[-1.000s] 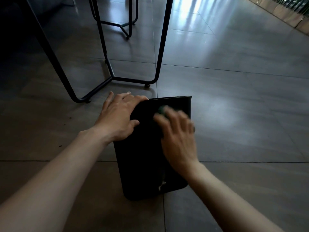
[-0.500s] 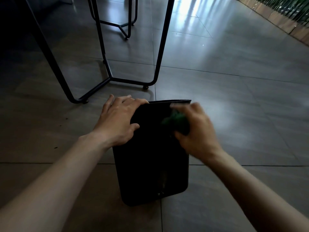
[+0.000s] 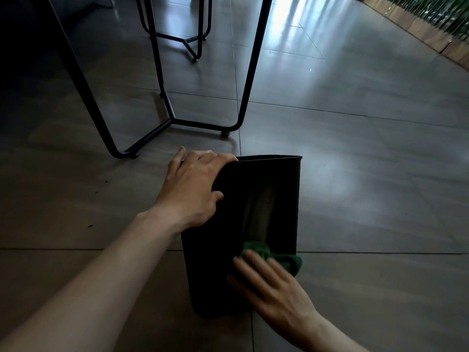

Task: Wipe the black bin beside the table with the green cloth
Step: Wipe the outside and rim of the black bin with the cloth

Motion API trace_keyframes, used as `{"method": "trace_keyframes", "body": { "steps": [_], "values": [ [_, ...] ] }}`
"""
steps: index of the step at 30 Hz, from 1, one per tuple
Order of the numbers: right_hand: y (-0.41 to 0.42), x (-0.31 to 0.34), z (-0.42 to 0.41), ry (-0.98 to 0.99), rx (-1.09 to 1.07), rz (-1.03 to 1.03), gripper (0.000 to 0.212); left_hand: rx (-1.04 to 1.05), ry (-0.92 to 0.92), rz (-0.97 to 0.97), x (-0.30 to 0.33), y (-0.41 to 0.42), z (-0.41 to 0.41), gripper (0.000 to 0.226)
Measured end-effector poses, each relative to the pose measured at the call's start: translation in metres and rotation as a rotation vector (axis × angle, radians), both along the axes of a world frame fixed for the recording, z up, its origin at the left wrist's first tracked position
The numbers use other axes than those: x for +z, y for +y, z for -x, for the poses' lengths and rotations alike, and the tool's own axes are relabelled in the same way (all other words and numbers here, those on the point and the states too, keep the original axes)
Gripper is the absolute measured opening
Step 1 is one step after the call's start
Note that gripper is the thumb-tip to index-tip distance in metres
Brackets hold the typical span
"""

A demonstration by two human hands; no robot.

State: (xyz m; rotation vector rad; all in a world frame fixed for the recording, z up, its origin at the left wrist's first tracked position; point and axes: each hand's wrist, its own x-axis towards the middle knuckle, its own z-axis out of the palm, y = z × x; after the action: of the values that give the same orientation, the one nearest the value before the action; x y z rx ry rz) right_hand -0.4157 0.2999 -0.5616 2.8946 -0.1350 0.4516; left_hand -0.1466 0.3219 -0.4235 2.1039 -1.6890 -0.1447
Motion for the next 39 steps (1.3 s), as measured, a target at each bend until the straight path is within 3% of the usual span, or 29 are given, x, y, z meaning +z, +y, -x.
{"method": "trace_keyframes", "body": {
  "steps": [2,4,8,10,12,18,20,25,27,32,34,36,39],
  "values": [
    [-0.012,0.012,0.011,0.088,0.115,0.069,0.039,-0.004,0.006,-0.003,0.001,0.000,0.000,0.071],
    [-0.035,0.037,0.001,0.018,0.075,0.039,0.039,-0.009,0.009,-0.011,0.002,0.000,-0.001,0.071],
    [-0.078,0.089,-0.049,-0.410,-0.343,-0.231,0.039,-0.021,0.022,-0.010,0.004,0.001,0.000,0.070],
    [-0.080,0.094,-0.069,-0.505,-0.452,-0.275,0.044,-0.017,0.022,-0.002,0.004,0.003,0.001,0.070],
    [-0.059,0.074,-0.070,-0.452,-0.387,-0.199,0.049,-0.005,0.016,0.005,0.004,0.004,0.000,0.070],
    [0.005,0.008,0.010,0.008,0.016,-0.041,0.035,-0.008,0.005,0.021,0.003,0.001,0.007,0.071],
    [-0.017,0.025,0.005,-0.100,-0.067,-0.087,0.036,-0.015,0.003,0.019,0.004,0.000,0.006,0.071],
    [-0.085,0.101,-0.059,-0.608,-0.570,-0.328,0.051,-0.033,0.025,0.022,0.007,0.002,0.006,0.071],
    [-0.075,0.095,-0.072,-0.576,-0.547,-0.279,0.049,-0.019,0.019,0.013,0.008,0.002,0.006,0.071],
    [0.019,-0.001,-0.013,-0.071,-0.068,-0.036,0.040,-0.014,0.017,0.012,0.006,0.001,0.006,0.070],
    [0.025,-0.010,0.012,0.058,0.034,0.014,0.036,-0.019,0.020,0.018,0.004,0.001,0.007,0.070],
    [0.004,0.006,0.013,-0.042,-0.011,-0.018,0.039,-0.023,0.016,0.015,0.005,0.001,0.006,0.071],
    [-0.050,0.057,-0.021,-0.353,-0.320,-0.176,0.043,-0.029,0.022,0.009,0.006,0.001,0.005,0.071]
  ]
}}
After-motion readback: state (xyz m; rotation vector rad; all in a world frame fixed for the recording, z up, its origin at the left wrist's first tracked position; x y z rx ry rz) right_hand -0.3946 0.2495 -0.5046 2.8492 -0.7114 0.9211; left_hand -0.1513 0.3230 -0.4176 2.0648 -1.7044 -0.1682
